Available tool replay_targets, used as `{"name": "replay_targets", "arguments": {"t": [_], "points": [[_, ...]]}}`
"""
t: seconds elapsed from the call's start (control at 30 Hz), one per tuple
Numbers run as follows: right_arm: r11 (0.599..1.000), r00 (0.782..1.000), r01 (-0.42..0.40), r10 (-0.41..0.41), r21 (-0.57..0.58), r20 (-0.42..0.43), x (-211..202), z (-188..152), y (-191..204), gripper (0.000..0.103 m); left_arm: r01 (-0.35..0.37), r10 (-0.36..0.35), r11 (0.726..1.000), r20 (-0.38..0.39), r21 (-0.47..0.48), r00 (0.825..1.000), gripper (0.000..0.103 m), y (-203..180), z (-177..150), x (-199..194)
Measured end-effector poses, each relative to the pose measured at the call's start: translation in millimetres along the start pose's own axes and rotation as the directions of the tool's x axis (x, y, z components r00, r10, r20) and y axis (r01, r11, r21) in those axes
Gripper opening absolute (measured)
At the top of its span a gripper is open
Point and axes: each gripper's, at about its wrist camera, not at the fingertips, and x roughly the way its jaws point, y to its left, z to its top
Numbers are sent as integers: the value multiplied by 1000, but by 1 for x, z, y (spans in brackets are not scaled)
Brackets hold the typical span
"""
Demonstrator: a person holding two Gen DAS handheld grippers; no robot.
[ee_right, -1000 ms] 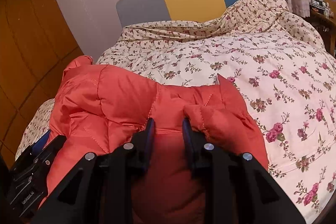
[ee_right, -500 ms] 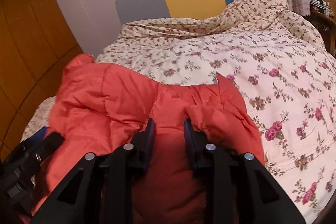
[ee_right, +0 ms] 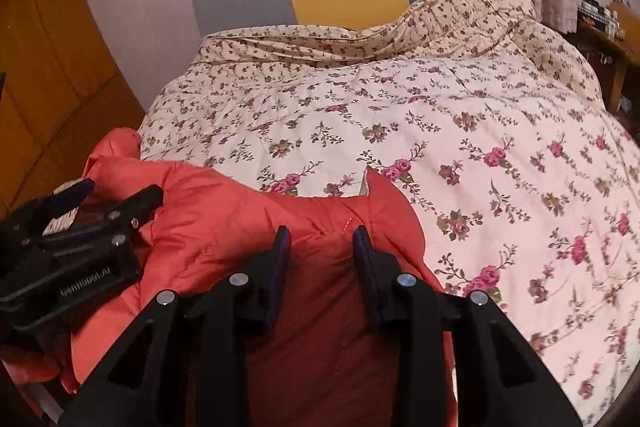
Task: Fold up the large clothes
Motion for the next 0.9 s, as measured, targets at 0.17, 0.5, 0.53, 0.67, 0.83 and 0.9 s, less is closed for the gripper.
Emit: {"name": "replay_targets", "arguments": {"t": [0.17, 0.5, 0.53, 0.67, 0.83, 0.9], "points": [[1000, 1000, 16, -16, -9, -20, 24, 4, -5, 32, -15, 15, 999, 0, -37, 1000, 95, 0, -5, 16], [999, 999, 32, -32, -9, -27, 40, 1, -7, 32, -9, 9, 999, 2, -48, 1000, 96, -2, -9, 31], [999, 999, 33, -33, -10, -23, 39, 1, -6, 32, -9, 9, 999, 6, -44, 1000, 96, -2, -9, 29], [999, 999, 43, -43, -17, 9, 32, -4, -5, 32, 24, -24, 1000, 9, -4, 1000, 96, -1, -18, 11], [997, 996, 80, -79, -23, 46, 21, -9, -2, 35, 118, -121, 991, 31, 70, 992, 96, -6, -49, -39], [995, 992, 95, -92, -34, 83, 9, -14, 1, 42, 145, -153, 984, 66, 107, 986, 97, -10, -66, -58]]}}
